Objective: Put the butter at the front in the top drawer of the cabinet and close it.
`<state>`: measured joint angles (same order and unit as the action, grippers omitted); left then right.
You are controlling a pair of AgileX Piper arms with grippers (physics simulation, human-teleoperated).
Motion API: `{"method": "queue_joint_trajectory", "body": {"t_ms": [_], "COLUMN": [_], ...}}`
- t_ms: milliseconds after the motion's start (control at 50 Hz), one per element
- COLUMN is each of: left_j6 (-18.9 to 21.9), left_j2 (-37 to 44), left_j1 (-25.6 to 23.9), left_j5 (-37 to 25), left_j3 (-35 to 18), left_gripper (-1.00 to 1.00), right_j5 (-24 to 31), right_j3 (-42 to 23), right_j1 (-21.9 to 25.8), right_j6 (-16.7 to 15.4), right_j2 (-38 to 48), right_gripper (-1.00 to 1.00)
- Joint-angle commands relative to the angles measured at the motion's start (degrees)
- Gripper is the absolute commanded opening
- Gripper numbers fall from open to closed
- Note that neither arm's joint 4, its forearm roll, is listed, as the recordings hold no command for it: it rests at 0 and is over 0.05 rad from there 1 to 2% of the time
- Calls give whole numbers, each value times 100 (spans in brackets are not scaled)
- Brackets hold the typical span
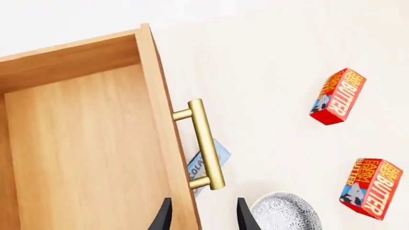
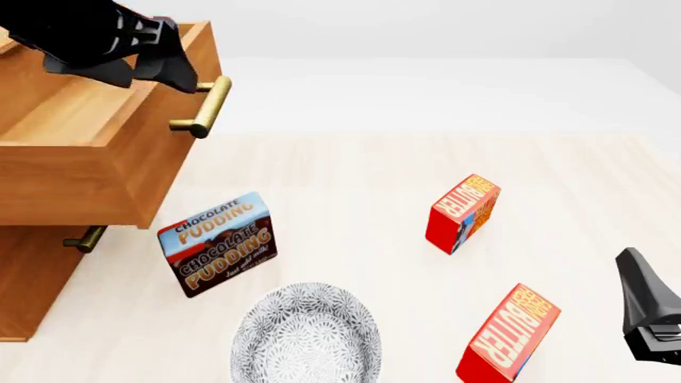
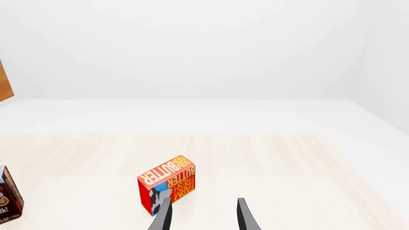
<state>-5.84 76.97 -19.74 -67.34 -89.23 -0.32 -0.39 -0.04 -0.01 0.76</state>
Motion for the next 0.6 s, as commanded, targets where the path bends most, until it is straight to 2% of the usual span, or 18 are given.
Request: {"method": "queue_joint_trajectory", "body": {"t_ms": [20, 120, 160, 300, 460, 520, 540, 600], "left_j6": [339, 450, 450, 610, 844, 1138, 1159, 1374], "left_j2": [-190, -291, -307, -440, -555, -564, -551, -603], "left_j1": [67, 44, -136, -292, -765, -841, -1011, -1002], "left_j5": [-253, -256, -256, -255, -231, -162, -56, 37], "left_j3": [-342, -258, -306, -333, -758, -675, -699, -598], "left_gripper": [100, 100, 100, 100, 100, 100, 100, 100], "right_j5": [9, 9, 9, 9, 9, 9, 9, 9], "right_j3": [5, 5, 5, 5, 5, 5, 5, 5], "right_j1": [-1, 0, -1, -2, -1, -1, 0, 1], "right_j6": [0, 0, 0, 2, 0, 1, 1, 1], "right_j2": [-13, -14, -14, -13, -13, -14, -14, -13], "right_gripper": [100, 100, 100, 100, 100, 100, 100, 100]}}
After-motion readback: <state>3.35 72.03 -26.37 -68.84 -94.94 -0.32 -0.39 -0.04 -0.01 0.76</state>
